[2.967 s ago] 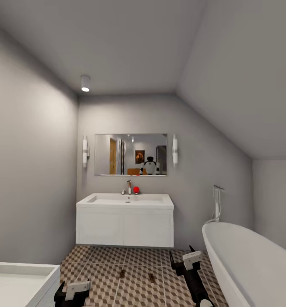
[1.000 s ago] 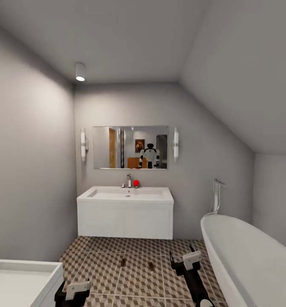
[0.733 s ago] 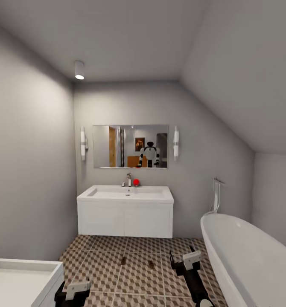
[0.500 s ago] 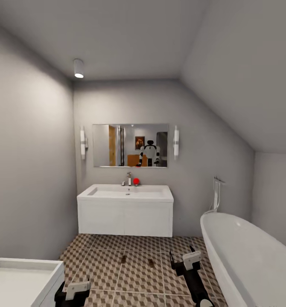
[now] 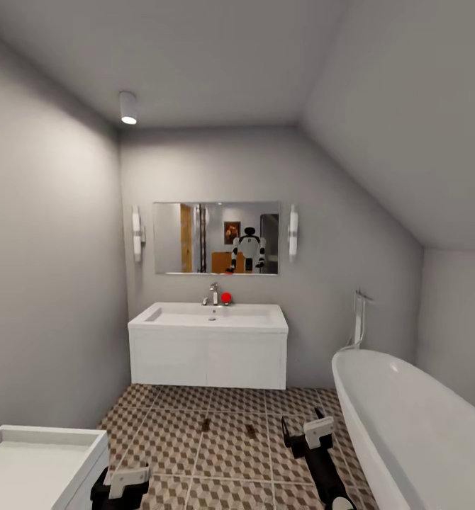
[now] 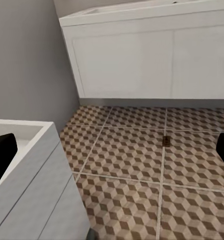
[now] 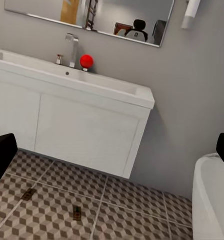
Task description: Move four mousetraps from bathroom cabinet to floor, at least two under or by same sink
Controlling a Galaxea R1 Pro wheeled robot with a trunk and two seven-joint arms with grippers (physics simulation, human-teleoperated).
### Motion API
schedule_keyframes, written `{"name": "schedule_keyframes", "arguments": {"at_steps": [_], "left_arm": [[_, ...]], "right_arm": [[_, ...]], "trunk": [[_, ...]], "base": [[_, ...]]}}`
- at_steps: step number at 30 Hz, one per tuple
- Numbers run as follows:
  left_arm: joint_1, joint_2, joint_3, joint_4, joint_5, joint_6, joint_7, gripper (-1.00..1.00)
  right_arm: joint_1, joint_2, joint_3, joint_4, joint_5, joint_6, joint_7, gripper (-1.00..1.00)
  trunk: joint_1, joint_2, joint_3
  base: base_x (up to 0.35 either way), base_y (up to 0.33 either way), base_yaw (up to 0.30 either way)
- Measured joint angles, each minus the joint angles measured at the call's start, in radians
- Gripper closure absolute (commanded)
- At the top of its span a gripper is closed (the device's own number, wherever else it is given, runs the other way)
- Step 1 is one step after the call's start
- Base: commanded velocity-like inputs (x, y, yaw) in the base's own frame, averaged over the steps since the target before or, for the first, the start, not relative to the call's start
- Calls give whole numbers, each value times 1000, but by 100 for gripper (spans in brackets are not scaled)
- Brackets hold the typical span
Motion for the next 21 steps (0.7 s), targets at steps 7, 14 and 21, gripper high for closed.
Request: {"name": "schedule_keyframes", "arguments": {"at_steps": [7,14,21], "left_arm": [[0,0,0,0,0,0,0,-100],[0,0,0,0,0,1,0,-100],[0,0,0,0,0,1,0,-100]], "right_arm": [[0,0,0,0,0,0,0,-100],[0,0,0,0,0,0,0,-100],[0,0,0,0,0,0,0,-100]], "trunk": [[-27,49,11],[-54,98,21],[-81,147,32]], "base": [[0,0,0],[0,0,0],[0,0,0]]}}
